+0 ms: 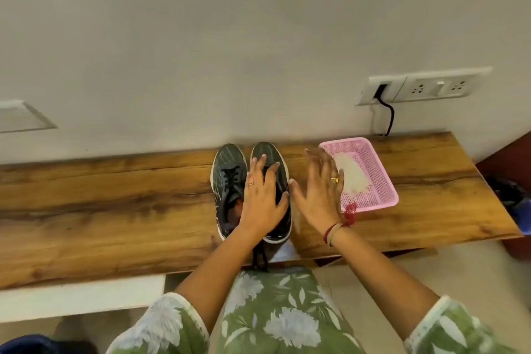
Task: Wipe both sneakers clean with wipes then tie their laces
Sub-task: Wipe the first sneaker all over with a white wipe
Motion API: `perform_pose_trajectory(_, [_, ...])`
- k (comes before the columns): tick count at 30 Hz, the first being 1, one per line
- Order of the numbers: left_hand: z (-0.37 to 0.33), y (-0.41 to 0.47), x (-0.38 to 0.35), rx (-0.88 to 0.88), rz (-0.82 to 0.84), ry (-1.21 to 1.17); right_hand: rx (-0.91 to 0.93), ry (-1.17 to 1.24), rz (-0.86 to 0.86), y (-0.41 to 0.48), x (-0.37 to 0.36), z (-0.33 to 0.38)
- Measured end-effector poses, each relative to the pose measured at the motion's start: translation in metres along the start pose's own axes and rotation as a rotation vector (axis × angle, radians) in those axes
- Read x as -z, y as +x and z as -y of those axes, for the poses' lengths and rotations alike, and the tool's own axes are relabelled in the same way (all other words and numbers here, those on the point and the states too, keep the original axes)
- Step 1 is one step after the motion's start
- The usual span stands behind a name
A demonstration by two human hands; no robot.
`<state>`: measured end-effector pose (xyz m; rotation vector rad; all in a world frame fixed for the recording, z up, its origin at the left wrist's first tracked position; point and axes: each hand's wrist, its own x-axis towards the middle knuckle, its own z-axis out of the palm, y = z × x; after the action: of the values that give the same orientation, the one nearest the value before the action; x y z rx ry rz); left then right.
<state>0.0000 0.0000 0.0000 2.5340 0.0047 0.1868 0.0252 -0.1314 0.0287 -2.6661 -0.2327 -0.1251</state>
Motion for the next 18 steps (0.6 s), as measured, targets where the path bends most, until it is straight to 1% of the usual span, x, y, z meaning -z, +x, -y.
perform_pose_trajectory(2, [-0.005,-0.006,-0.003,0.02,0.057,0.018,-0.013,-0.041,0.094,-0.005,0.002,-0.005])
perform_pose_trajectory(4, [-0.006,-0.012,-0.009,0.049,0.114,0.041,-0.013,-0.031,0.143,-0.01,-0.002,-0.019])
perform_pose_trajectory(8, [-0.003,-0.023,-0.024,0.102,0.177,0.057,-0.013,0.088,0.177,-0.016,-0.007,-0.049])
perform_pose_trajectory(11, [-0.003,-0.031,-0.037,0.153,0.233,0.125,-0.015,0.115,0.19,-0.019,-0.009,-0.065])
perform_pose_trajectory(13, [-0.002,-0.034,-0.045,0.17,0.225,0.164,0.006,0.084,0.219,-0.021,-0.009,-0.072])
perform_pose_trajectory(15, [-0.002,-0.031,-0.05,0.173,0.18,0.185,0.044,0.042,0.238,-0.017,-0.01,-0.082])
perform_pose_trajectory(17, [-0.003,-0.028,-0.054,0.194,0.165,0.209,0.027,0.079,0.195,-0.008,-0.007,-0.094])
perform_pose_trajectory(18, [-0.004,-0.027,-0.056,0.203,0.174,0.233,-0.003,0.121,0.147,-0.003,-0.006,-0.101])
